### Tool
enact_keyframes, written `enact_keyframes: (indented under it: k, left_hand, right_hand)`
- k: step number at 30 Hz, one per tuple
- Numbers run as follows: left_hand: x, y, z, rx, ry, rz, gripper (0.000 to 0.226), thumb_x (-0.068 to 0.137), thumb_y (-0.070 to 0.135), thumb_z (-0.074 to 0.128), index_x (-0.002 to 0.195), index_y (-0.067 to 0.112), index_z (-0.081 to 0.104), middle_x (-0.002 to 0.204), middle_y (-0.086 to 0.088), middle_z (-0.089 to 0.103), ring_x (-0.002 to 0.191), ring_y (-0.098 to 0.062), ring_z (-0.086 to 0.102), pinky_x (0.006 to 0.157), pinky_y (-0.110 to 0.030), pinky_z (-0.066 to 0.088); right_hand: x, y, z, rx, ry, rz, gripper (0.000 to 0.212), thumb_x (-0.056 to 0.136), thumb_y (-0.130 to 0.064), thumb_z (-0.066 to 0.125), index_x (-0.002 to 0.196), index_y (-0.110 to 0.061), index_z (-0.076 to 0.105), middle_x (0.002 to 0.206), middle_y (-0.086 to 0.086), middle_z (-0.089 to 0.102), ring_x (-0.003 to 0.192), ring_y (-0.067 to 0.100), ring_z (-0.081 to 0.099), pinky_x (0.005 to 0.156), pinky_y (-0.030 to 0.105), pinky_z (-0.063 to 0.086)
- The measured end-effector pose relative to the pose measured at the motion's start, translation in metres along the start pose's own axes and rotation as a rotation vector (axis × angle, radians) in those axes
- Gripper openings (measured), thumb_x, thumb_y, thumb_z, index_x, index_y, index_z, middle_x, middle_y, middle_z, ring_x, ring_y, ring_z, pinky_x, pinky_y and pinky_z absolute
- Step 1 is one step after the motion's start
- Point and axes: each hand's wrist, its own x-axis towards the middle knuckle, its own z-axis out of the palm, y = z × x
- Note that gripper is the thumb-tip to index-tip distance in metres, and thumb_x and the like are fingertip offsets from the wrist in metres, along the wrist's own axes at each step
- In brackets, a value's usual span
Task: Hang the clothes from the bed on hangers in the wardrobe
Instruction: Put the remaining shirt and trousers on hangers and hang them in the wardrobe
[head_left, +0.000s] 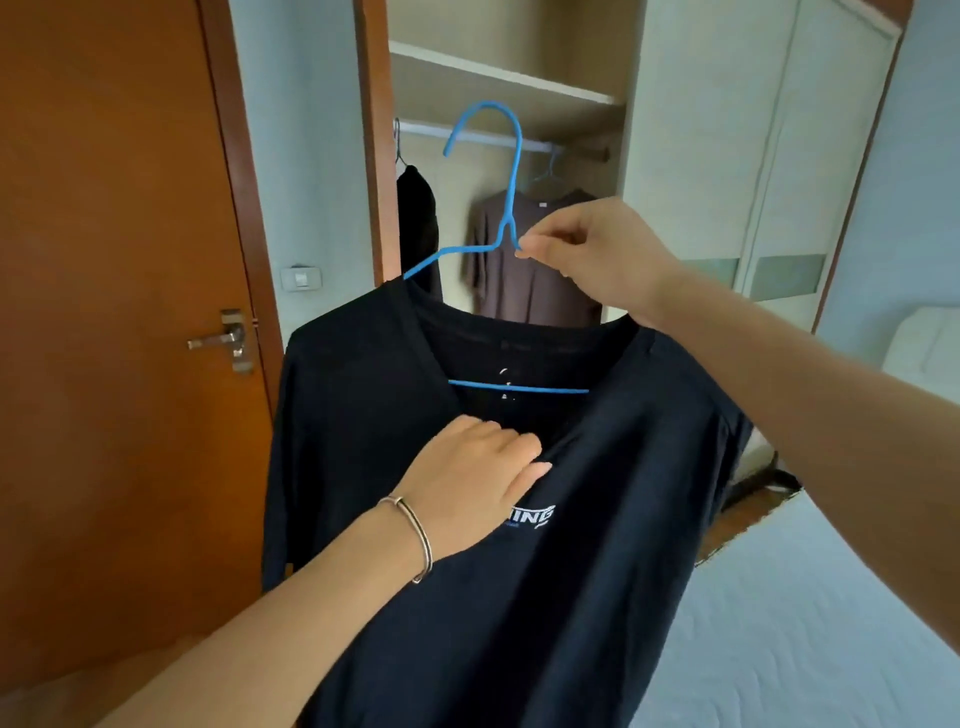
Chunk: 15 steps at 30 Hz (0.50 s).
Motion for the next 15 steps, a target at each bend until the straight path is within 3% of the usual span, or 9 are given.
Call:
enact_keyframes:
  k: [3, 6, 8, 10, 12, 15]
  left_hand:
    - [-0.014, -0.039, 0.027, -0.004, -0.097, 0.052, 0.034, 0.087, 0.036, 0.037, 0.057, 0.024, 0.047, 0.038, 0.008, 0.044, 0.036, -0.009, 0.042, 0.050, -0.016, 0.045]
    - [-0.018, -0.091, 0.056, 0.008, -0.198, 0.081, 0.035, 0.089, 0.038, 0.035, 0.059, 0.023, 0.043, 0.040, 0.006, 0.046, 0.038, -0.010, 0.045, 0.052, -0.017, 0.046]
    - [-0.008, -0.130, 0.071, -0.094, -0.308, 0.050, 0.038, 0.093, 0.042, 0.028, 0.069, 0.018, 0.045, 0.059, 0.003, 0.057, 0.060, -0.017, 0.055, 0.071, -0.026, 0.047]
    - [0.008, -0.174, 0.080, -0.234, -0.334, -0.025, 0.041, 0.094, 0.044, 0.029, 0.091, 0.015, 0.058, 0.087, 0.001, 0.064, 0.086, -0.018, 0.056, 0.088, -0.025, 0.041]
    - [0.028, -0.223, 0.082, -0.318, -0.228, -0.156, 0.034, 0.094, 0.038, 0.040, 0.112, 0.019, 0.061, 0.107, 0.005, 0.063, 0.100, -0.009, 0.051, 0.089, -0.012, 0.035]
    - [0.053, -0.290, 0.083, -0.322, 0.055, -0.284, 0.026, 0.091, 0.025, 0.051, 0.112, 0.015, 0.061, 0.106, 0.007, 0.057, 0.102, -0.005, 0.046, 0.082, -0.004, 0.032]
  right_hand:
    - [0.042, 0.010, 0.035, -0.017, 0.005, 0.001, 0.022, 0.090, -0.024, 0.058, 0.097, -0.011, 0.073, 0.060, -0.012, 0.052, 0.053, 0.002, 0.045, 0.047, 0.001, 0.034]
    - [0.086, 0.031, 0.078, -0.021, -0.011, 0.007, 0.021, 0.089, -0.024, 0.059, 0.096, -0.009, 0.073, 0.060, -0.009, 0.054, 0.053, 0.003, 0.046, 0.048, 0.004, 0.037]
    - [0.116, 0.047, 0.110, -0.024, -0.034, 0.002, 0.020, 0.089, -0.025, 0.059, 0.095, -0.012, 0.073, 0.062, -0.009, 0.055, 0.056, 0.003, 0.045, 0.057, 0.013, 0.039]
    - [0.145, 0.058, 0.141, -0.019, -0.049, -0.023, 0.020, 0.089, -0.026, 0.059, 0.095, -0.013, 0.073, 0.066, -0.006, 0.058, 0.057, 0.004, 0.046, 0.058, 0.011, 0.040]
    - [0.173, 0.061, 0.165, -0.027, -0.072, -0.059, 0.021, 0.088, -0.026, 0.060, 0.097, -0.014, 0.073, 0.074, -0.006, 0.067, 0.065, 0.005, 0.055, 0.064, 0.006, 0.042]
    - [0.207, 0.063, 0.191, -0.040, -0.095, -0.047, 0.023, 0.087, -0.027, 0.060, 0.098, -0.013, 0.073, 0.095, 0.009, 0.073, 0.090, 0.023, 0.065, 0.085, 0.030, 0.050]
